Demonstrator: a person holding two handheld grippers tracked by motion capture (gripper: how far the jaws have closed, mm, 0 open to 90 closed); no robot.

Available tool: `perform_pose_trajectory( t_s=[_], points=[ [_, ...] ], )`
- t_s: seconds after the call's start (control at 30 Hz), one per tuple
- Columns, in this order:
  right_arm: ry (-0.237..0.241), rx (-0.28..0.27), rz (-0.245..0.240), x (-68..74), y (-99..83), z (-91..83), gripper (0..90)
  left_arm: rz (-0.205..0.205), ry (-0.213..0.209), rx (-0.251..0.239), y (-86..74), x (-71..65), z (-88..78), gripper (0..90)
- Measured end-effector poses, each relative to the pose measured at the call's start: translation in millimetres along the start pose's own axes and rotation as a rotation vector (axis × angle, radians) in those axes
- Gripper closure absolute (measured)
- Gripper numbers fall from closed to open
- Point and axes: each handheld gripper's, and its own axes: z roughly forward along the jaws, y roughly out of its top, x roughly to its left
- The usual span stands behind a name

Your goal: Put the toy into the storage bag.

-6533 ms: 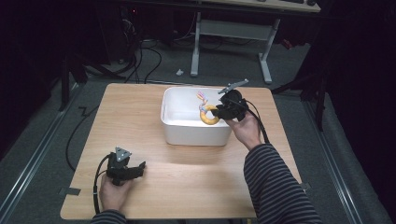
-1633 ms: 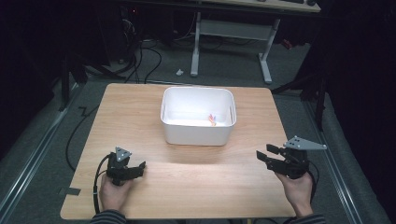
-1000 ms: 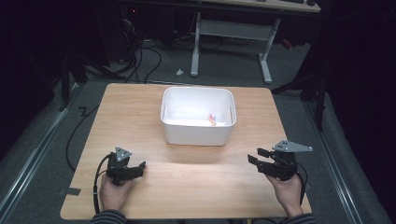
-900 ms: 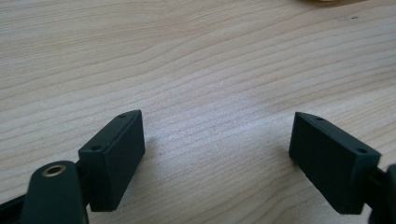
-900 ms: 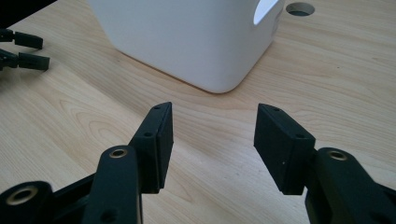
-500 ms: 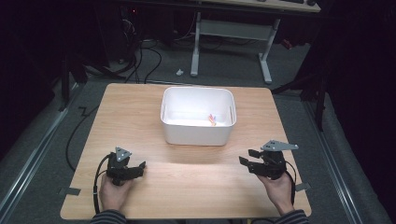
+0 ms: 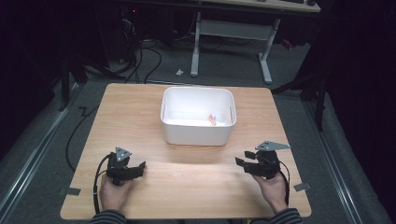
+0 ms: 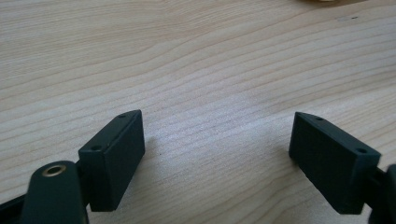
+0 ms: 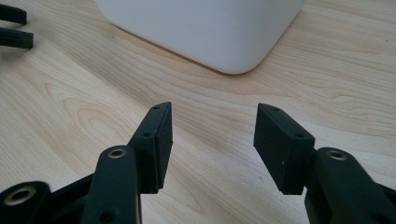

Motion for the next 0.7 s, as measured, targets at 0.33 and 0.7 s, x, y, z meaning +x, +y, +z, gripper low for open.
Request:
perform_pose_trajectory(
  t_s=[0.33, 0.7],
  points=[
    [0.008, 0.034, 0.010, 1.1, -1.7, 15.8, 47.0, 0.000, 0.000, 0.000, 0.0, 0.0, 0.0, 18.6],
    [0.005, 0.055, 0.011, 1.1, -7.8, 32.6, 44.9, 0.000, 0.000, 0.000, 0.0, 0.0, 0.0, 18.6]
  ],
)
